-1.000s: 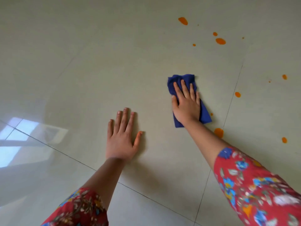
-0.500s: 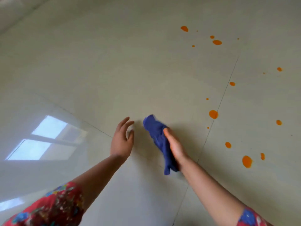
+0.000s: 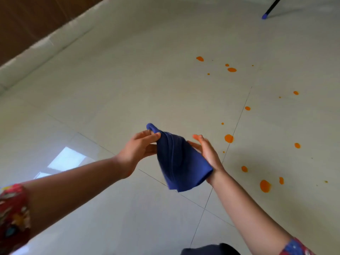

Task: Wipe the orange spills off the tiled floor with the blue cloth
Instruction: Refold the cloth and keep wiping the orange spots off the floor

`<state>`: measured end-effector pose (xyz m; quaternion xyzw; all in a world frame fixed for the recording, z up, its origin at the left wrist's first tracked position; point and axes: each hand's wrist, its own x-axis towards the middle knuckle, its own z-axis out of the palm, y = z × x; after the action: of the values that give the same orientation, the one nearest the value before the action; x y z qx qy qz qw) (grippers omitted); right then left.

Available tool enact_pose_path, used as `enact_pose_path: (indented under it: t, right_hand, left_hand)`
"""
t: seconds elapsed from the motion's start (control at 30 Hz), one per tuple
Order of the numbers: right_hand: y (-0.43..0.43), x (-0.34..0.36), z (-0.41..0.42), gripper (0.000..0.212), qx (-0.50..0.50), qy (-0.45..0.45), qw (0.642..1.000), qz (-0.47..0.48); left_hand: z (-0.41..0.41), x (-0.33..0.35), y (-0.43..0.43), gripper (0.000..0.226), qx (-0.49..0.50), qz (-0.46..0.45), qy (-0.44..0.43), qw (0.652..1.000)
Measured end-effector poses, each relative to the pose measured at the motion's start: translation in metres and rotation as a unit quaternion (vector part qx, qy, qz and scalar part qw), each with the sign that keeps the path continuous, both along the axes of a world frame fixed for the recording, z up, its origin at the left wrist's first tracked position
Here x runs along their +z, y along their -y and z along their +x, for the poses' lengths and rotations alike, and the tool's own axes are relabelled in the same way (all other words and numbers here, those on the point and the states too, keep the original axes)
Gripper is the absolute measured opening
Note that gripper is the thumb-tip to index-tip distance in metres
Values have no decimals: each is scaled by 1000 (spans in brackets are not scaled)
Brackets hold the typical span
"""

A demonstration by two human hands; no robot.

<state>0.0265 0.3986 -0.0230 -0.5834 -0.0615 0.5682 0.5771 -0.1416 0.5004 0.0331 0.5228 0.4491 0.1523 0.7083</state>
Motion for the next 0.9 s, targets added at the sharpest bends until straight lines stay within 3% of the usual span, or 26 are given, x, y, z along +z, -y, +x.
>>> enact_pose_path:
  t: [0.07, 0.2, 0.33, 0.43, 0.5, 0.57, 0.63, 0.7, 0.77, 0.8, 0.87, 0.9]
  right_hand:
    - [-2, 9, 1, 37, 16, 166, 986, 10]
    - [9, 23, -17, 44, 171, 190, 966, 49]
    - [22, 26, -4, 24, 163, 122, 978, 47]
    - [37, 29, 20, 25, 62, -7, 998, 27]
    - [44, 29, 35, 26, -28, -40, 999, -2]
    - [48, 34, 45, 34, -47, -22, 998, -34]
    - [47, 38, 46, 35, -9, -2, 998, -56]
    - [40, 42, 42, 33, 32, 18, 998, -55]
    - [29, 46, 36, 21, 100, 63, 992, -41]
    - [22, 47, 33, 18, 136, 90, 986, -33]
    - [11, 50, 25, 22, 196, 128, 972, -34]
    - [8, 51, 24, 23, 221, 126, 967, -33]
  left_hand:
    - [5, 11, -1, 13, -6, 16, 15, 1000]
    - [17, 14, 6, 8, -65, -6, 39, 997]
    - [25, -4, 8, 14, -73, -60, 89, 992]
    - [29, -23, 8, 31, -41, -72, 116, 990]
    - [28, -35, 4, 48, 4, -83, 110, 990]
    - [25, -47, -5, 52, 18, -80, 77, 994]
    - [19, -61, -15, 38, 1, -102, 29, 994]
    - [13, -74, -20, 36, -14, -135, -69, 988]
    - [10, -84, -21, 42, -41, -71, -124, 989]
    - [12, -84, -22, 56, -63, -5, -118, 991]
    - [20, -76, -26, 81, -159, 87, -25, 983]
    - [26, -70, -29, 82, -225, 96, 19, 969]
